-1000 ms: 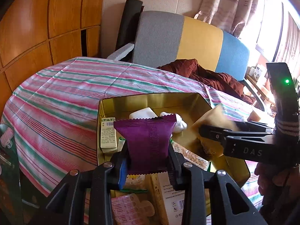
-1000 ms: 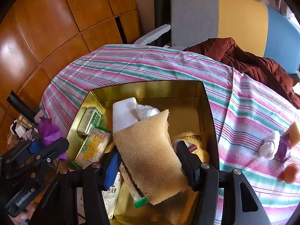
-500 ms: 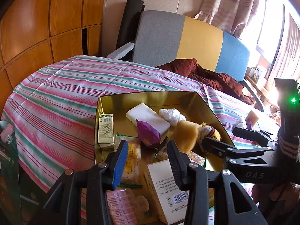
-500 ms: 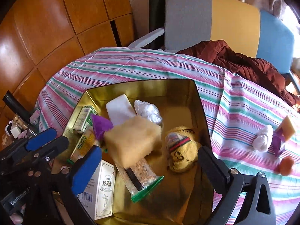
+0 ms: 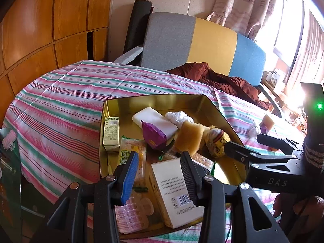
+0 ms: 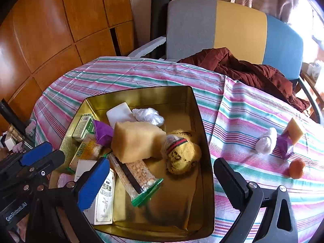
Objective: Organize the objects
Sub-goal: 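Withdraw both open tools from the tray toward the remaining items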
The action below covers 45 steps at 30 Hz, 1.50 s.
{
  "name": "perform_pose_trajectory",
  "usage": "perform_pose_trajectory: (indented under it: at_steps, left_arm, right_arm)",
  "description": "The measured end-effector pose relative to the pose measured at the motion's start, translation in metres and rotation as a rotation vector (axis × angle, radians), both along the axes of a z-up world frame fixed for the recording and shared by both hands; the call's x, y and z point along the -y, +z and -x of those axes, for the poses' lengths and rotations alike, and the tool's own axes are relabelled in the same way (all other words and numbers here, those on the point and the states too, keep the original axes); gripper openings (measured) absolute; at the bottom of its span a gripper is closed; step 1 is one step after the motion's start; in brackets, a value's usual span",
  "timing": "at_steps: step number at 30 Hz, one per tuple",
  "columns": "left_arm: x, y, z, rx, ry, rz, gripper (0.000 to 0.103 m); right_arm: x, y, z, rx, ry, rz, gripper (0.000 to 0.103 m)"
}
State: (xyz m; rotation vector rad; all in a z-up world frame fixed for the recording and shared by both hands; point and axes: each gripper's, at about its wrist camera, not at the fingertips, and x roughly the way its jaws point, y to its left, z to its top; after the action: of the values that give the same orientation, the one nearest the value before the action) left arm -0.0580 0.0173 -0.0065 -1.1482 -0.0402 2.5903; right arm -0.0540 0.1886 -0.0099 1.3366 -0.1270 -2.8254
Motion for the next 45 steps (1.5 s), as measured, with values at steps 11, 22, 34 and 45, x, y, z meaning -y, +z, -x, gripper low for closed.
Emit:
perform_pose_trajectory:
  at_steps: [11,22,34,45]
  left_arm:
    - [-0.019,0.005,-0.019,-0.013,-0.06,0.016,0.043]
    - [-0.056,0.006,-0.035,-0.019,-0.159,0.047,0.043]
    - [-0.101,0.004,-0.048,-0.017,-0.291,0.097,0.043]
    - [-0.139,0.001,-0.056,-0.013,-0.379,0.13,0.043]
  right_arm:
    - [-0.02,0.006,-0.024,-0.038,-0.055,-0.014,0.103]
    - [-0.068,0.008,-0.046,-0.058,-0.153,-0.035,0.103]
    - [-0.144,0.012,-0.067,-0.066,-0.306,-0.076,0.103]
    - [-0.235,0.023,-0.071,-0.052,-0.434,-0.18,0.103]
